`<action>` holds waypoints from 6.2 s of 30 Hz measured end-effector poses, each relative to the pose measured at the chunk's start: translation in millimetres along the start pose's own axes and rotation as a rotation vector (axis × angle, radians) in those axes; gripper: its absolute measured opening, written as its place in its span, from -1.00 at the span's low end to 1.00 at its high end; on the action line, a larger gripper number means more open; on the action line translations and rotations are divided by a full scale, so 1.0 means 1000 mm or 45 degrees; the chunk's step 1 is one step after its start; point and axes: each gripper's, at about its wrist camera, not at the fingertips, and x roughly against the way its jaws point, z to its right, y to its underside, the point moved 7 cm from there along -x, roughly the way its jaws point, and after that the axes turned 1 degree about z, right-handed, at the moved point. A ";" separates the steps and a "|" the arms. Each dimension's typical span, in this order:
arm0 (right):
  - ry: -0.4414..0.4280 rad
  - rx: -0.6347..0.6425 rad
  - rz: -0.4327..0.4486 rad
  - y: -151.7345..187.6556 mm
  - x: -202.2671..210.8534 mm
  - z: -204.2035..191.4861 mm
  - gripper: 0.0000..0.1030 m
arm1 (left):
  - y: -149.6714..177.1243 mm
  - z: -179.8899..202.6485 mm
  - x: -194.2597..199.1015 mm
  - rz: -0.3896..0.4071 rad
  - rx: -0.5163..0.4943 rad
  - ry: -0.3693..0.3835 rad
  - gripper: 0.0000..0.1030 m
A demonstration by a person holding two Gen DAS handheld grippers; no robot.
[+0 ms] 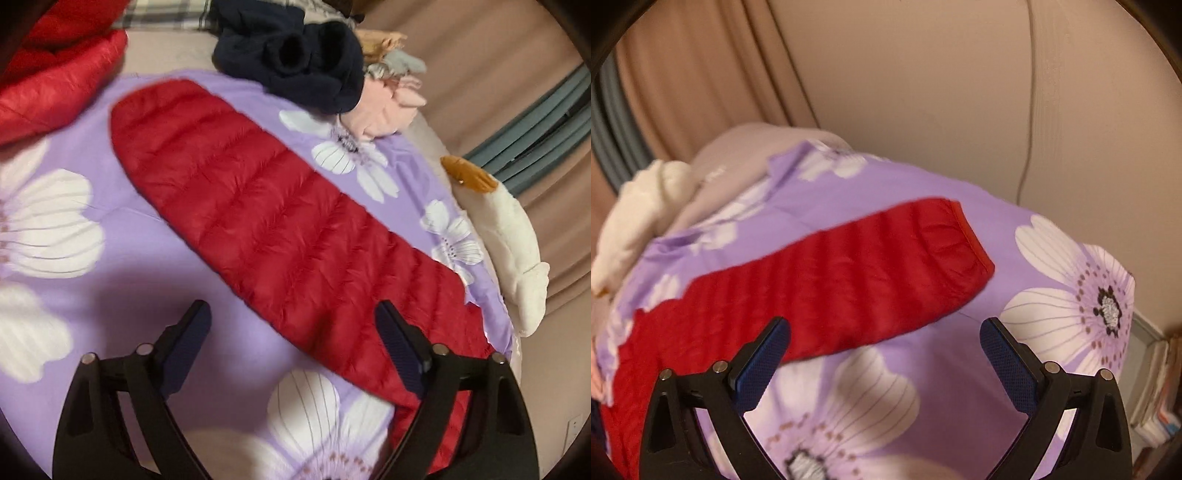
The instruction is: Fold large clothes
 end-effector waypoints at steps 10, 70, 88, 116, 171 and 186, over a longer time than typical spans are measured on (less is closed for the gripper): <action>-0.089 -0.347 -0.050 0.014 -0.048 0.015 0.50 | -0.024 -0.001 -0.044 0.020 0.035 -0.111 -0.02; -0.355 0.401 0.532 0.095 0.258 -0.267 -0.58 | 0.010 0.173 0.084 0.696 -0.897 -0.384 -0.75; -0.105 0.202 0.643 0.056 0.271 -0.126 -0.66 | 0.285 0.374 0.089 0.441 -1.274 0.174 -0.76; -0.445 0.530 0.365 0.111 0.202 -0.270 -0.20 | 0.088 0.143 0.094 0.420 -0.671 -0.056 0.81; -0.139 0.417 0.004 0.123 -0.009 -0.279 0.09 | 0.140 0.142 -0.036 0.070 -0.781 -0.235 0.19; -0.217 0.162 0.232 0.108 0.162 -0.155 0.55 | 0.127 0.044 0.167 0.253 -0.421 0.065 0.92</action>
